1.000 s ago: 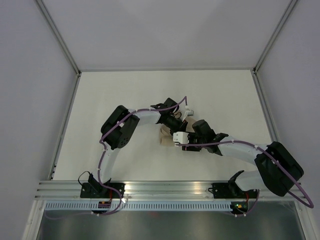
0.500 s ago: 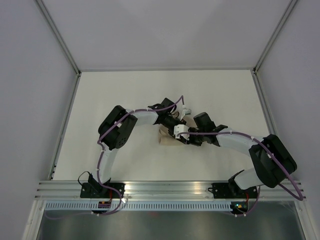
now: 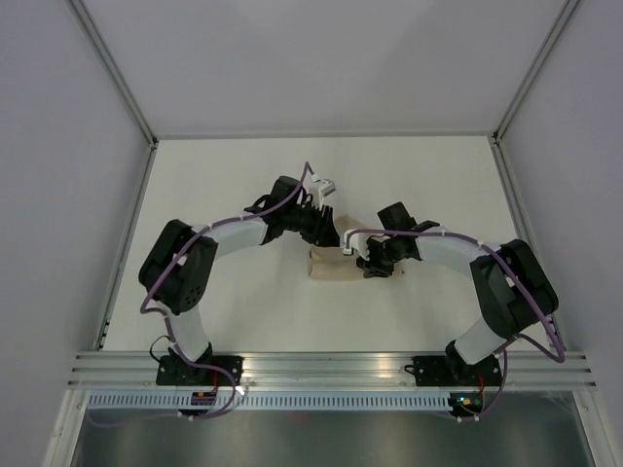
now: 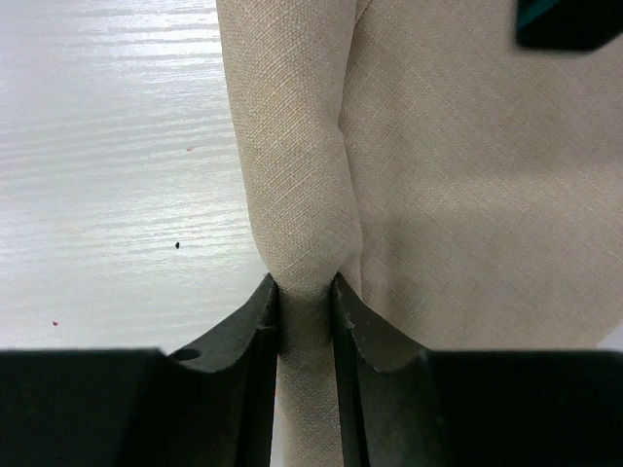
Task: Fold the napkin, place the utensils inside, and roll it up
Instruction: Roll the napkin with the utensil
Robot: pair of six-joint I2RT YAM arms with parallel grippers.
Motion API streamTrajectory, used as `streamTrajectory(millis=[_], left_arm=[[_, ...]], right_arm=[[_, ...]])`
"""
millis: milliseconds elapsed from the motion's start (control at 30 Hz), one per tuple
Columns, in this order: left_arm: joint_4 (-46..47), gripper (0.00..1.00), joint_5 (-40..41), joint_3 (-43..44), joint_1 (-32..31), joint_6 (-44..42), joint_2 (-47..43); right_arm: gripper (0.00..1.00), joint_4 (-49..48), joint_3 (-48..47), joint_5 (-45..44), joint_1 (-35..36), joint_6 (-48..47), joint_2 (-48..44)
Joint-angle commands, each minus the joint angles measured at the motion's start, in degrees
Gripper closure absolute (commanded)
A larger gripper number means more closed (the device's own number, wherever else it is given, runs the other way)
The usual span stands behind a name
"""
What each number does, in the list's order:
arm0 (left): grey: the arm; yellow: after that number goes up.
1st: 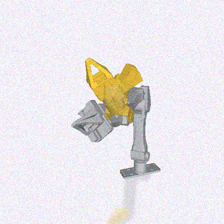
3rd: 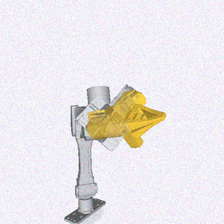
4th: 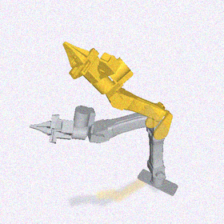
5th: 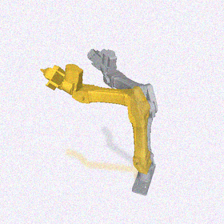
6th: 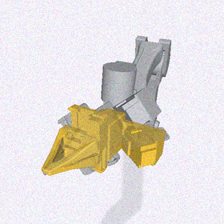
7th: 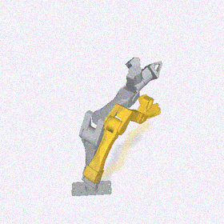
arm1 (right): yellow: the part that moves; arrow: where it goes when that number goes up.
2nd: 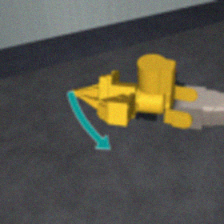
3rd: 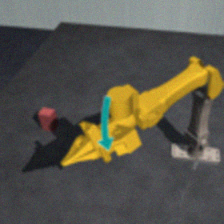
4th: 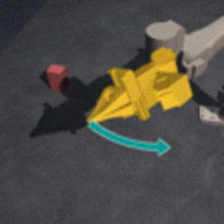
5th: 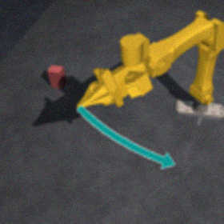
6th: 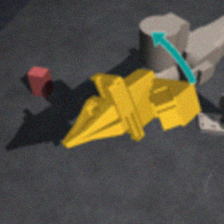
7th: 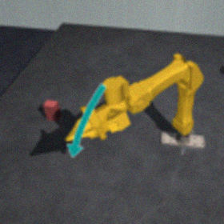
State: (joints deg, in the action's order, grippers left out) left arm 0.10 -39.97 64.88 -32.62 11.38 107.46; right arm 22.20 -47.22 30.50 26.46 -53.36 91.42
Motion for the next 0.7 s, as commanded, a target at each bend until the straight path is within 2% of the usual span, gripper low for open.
streamTrajectory(millis=[0,67,233,333,400,467,500,667], left_arm=[[10.7,0.54,9.0,-5.9,-0.4,4.5,-10.5],[15.4,0.54,14.6,-9.7,-0.5,5.2,-14.1],[28.1,0.53,29.9,-26.1,-0.7,6.8,-30.6],[33.9,0.52,35.9,-33.7,-1.7,4.9,-38.5],[34.4,0.52,38.3,-36.0,-4.1,0.8,-41.0],[33.2,0.51,44.3,-36.6,-7.0,-2.9,-42.8],[32.9,0.51,46.2,-36.7,-10.3,-6.9,-42.9],[31.5,0.5,56.2,-34.3,-20.7,-19.1,-38.3]], right_arm=[[0.9,9.4,-1.9,1.8,-0.3,-4.1,5.9],[0.9,11.3,-3.6,2.4,-0.4,-4.6,8.1],[0.91,18.4,-9.8,3.8,-1.0,-6.9,13.2],[0.91,22.4,-13.4,4.6,-1.5,-8.0,16.9],[0.91,24.5,-16.1,4.7,-1.9,-8.2,19.8],[0.91,26.2,-18.2,4.7,-2.3,-8.3,23.0],[0.91,28.1,-20.5,5.0,-2.4,-8.5,24.1],[0.91,33.3,-27.6,6.4,-3.3,-9.1,30.7]])
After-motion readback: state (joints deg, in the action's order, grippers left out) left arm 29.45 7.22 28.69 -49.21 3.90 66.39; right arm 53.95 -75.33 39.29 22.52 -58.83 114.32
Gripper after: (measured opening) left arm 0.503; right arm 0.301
